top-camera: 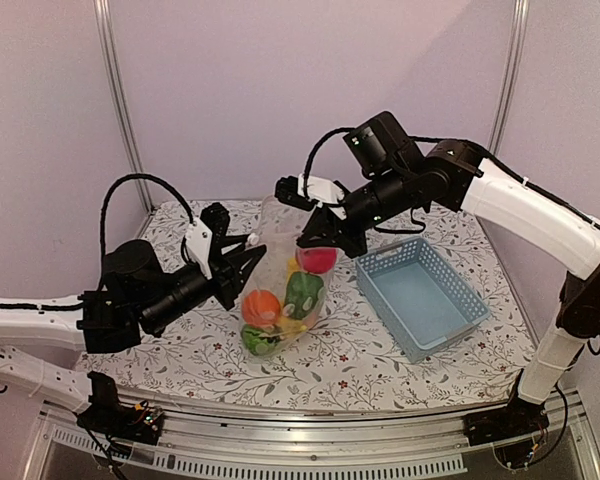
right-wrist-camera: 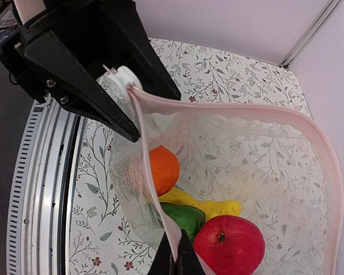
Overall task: Place the food in the zip-top bag and seal the zipper
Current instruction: Pass from the right arm to the left
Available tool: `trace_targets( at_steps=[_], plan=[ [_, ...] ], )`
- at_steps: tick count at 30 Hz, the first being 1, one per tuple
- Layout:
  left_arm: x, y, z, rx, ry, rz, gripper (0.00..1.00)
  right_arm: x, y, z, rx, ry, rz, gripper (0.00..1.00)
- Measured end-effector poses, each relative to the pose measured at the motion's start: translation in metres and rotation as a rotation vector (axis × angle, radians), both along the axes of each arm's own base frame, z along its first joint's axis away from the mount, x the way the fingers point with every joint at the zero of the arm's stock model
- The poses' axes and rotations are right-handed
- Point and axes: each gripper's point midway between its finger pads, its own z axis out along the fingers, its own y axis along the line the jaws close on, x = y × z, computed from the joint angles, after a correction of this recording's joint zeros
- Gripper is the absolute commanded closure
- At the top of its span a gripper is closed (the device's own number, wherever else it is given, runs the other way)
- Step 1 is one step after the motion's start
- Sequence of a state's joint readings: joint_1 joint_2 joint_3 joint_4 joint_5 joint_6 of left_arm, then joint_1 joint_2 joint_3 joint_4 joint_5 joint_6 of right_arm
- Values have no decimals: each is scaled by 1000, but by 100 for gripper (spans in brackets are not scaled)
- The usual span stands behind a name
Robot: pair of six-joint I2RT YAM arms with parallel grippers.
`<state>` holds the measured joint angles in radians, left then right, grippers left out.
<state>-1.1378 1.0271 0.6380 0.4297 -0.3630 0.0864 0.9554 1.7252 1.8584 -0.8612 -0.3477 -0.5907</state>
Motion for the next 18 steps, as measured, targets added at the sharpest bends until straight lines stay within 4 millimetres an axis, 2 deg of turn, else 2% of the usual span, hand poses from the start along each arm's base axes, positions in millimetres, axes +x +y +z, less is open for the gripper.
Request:
trace_targets(
  at_steps=[11, 12, 15, 17, 18],
  plan=[
    [7, 1, -2, 2, 0, 21, 97, -1, 0, 1, 3, 8, -2, 98],
    [7, 1, -2, 1, 0, 20, 98, 0, 0, 1, 3, 7, -3, 93],
    [6, 2, -2, 4, 2, 14, 100, 0, 0, 1, 4, 6, -6, 62],
    [5, 2, -3, 12, 5, 6, 100, 1, 0, 2, 5, 1, -8, 48],
    [4, 2, -3, 20, 5, 1, 100, 1, 1, 3, 6, -11, 0, 45]
  ],
)
